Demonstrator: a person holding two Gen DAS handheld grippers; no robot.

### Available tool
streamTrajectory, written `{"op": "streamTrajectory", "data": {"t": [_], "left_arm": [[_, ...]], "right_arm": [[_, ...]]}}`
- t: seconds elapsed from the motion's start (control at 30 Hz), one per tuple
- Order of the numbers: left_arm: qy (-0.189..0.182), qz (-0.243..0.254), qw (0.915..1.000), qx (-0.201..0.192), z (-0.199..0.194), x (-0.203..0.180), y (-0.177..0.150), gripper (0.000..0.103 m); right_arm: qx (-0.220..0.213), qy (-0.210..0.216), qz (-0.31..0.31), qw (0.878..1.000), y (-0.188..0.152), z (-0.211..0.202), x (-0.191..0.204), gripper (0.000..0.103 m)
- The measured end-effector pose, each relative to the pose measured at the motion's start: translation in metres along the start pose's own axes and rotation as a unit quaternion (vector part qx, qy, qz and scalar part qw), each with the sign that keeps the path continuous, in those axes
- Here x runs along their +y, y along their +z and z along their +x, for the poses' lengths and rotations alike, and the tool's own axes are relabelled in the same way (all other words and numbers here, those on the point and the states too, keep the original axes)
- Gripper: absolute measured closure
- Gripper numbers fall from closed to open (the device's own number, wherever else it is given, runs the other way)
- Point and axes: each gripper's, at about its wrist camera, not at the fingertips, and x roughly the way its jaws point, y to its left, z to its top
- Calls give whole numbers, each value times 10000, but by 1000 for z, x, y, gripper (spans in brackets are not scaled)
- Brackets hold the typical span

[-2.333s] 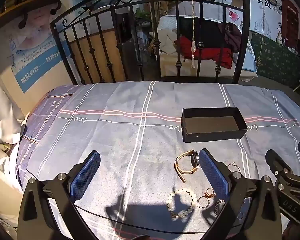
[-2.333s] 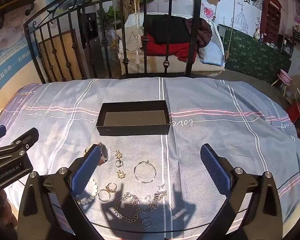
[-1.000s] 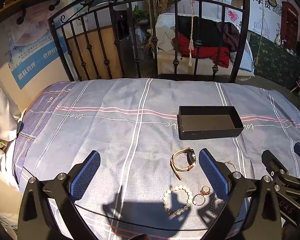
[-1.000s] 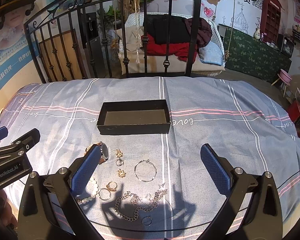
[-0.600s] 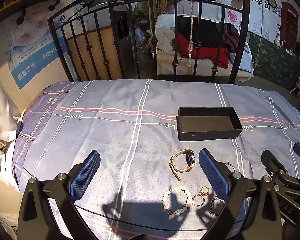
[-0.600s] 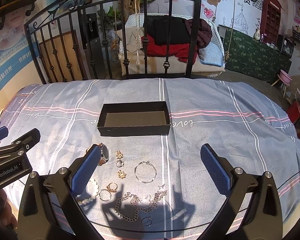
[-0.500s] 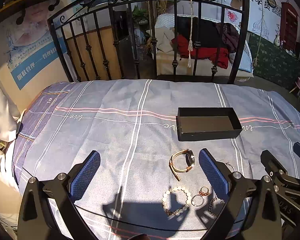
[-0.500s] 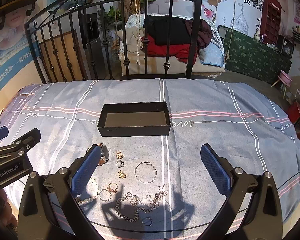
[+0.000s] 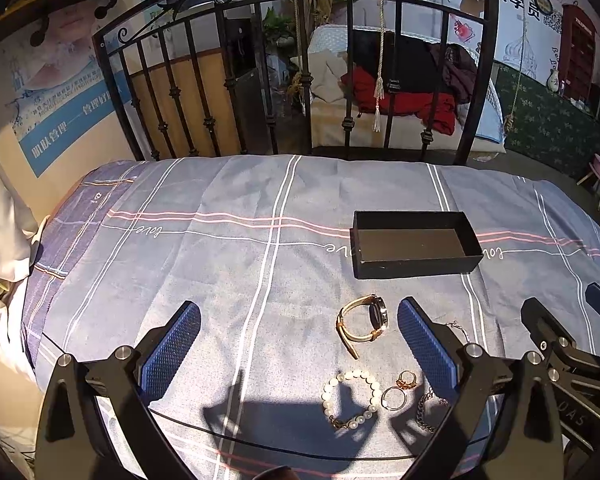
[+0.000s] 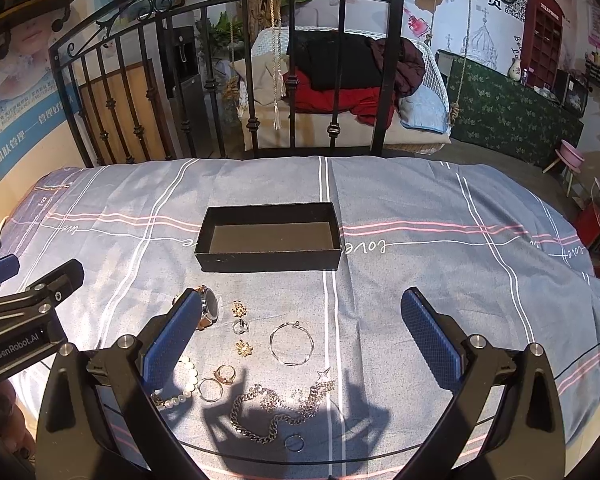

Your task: Organize jewelry

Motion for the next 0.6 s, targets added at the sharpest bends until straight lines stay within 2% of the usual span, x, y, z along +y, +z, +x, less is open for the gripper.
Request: {"op": "streamTrajectory", "data": {"t": [0.6], "left_arm": [[-103,15,9999,47,2,0,-2,6]], "right_arm": [[36,14,42,10000,-3,1,-1,5]]}}
